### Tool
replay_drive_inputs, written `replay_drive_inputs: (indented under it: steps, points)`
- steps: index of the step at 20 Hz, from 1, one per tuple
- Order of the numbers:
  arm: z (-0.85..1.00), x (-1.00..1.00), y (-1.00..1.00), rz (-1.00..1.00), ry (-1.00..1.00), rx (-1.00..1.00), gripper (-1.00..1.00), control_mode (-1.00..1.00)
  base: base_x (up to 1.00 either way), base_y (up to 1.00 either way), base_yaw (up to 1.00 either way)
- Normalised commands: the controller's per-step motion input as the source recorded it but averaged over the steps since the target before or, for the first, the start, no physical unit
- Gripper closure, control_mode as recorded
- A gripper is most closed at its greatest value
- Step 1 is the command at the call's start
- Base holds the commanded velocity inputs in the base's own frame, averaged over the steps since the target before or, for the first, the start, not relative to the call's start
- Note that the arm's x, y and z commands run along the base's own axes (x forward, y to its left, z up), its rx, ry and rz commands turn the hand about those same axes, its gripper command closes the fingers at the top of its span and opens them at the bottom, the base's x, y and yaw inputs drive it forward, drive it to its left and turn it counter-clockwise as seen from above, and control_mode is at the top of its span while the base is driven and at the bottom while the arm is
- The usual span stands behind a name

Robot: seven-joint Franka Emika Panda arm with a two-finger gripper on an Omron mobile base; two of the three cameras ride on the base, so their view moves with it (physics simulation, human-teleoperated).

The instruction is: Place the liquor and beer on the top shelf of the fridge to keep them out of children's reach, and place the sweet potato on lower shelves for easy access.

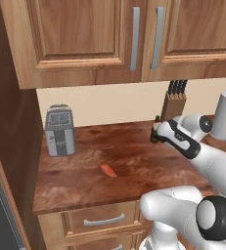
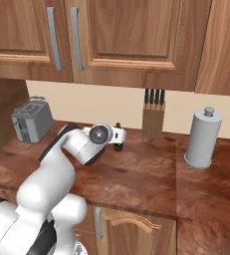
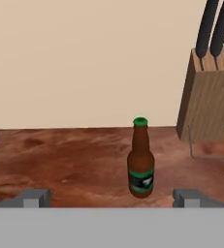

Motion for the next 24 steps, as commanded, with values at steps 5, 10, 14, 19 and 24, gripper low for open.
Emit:
replay_drive_inputs:
  steps: [5,10,14,19,24]
  points:
    - [-0.09,0.28,-0.14,0.0,0.1,-0.03,-1.0,-1.0,0.0,0.0,0.0]
    - [-0.22,0.36,-0.11,0.0,0.09,-0.03,-1.0,-1.0,0.0,0.0,0.0]
    - [-0.29,0.33,-0.03,0.0,0.04,-0.02,-1.0,-1.0,0.0,0.0,0.0]
    - [-0.26,0.33,-0.02,0.0,0.0,0.0,-1.0,-1.0,0.0,0.0,0.0]
    - [-0.23,0.28,-0.03,0.0,0.0,0.0,-1.0,-1.0,0.0,0.0,0.0]
